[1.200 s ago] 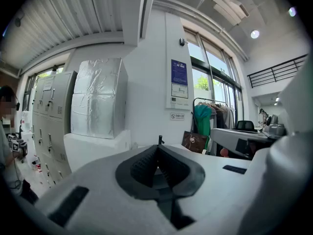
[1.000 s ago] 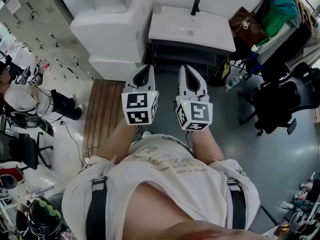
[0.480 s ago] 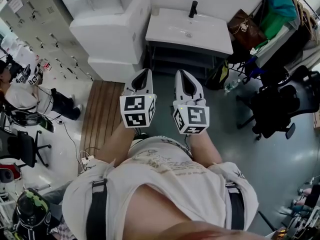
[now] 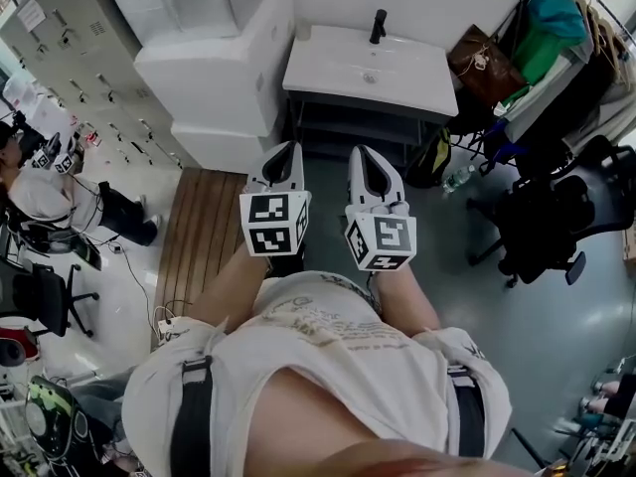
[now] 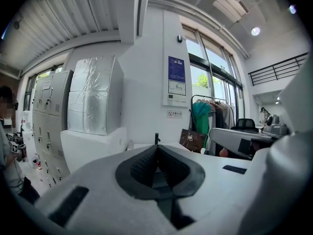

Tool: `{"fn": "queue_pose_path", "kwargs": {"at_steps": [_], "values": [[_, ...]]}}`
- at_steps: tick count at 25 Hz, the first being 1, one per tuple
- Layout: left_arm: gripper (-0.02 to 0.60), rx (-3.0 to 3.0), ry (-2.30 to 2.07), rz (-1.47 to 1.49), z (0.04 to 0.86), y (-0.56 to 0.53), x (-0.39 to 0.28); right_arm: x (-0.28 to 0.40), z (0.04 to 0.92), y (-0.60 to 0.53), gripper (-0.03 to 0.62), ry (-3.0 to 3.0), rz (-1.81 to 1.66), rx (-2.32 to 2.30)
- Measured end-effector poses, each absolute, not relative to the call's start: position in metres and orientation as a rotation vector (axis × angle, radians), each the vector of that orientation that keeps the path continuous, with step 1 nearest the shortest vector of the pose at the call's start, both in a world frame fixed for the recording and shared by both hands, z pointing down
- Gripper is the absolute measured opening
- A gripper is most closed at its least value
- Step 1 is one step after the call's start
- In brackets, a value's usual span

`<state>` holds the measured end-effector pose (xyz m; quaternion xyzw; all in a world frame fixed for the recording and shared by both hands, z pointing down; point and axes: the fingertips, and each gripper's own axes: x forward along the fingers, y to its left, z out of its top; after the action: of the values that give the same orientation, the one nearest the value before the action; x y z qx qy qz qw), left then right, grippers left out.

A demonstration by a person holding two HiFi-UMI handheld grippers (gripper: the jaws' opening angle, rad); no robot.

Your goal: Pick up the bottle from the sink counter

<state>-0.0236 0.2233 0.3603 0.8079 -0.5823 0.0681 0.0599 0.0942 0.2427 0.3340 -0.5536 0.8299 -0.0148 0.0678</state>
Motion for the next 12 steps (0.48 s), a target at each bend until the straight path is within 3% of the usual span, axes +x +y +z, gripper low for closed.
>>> {"fn": "queue_pose_path", "kwargs": {"at_steps": [12], "values": [[0.019, 2.488, -1.719, 0.228, 0.369, 0.177, -0.010, 0.102, 0.341, 0.199, 0.025, 2.466, -0.033, -1.696]]}}
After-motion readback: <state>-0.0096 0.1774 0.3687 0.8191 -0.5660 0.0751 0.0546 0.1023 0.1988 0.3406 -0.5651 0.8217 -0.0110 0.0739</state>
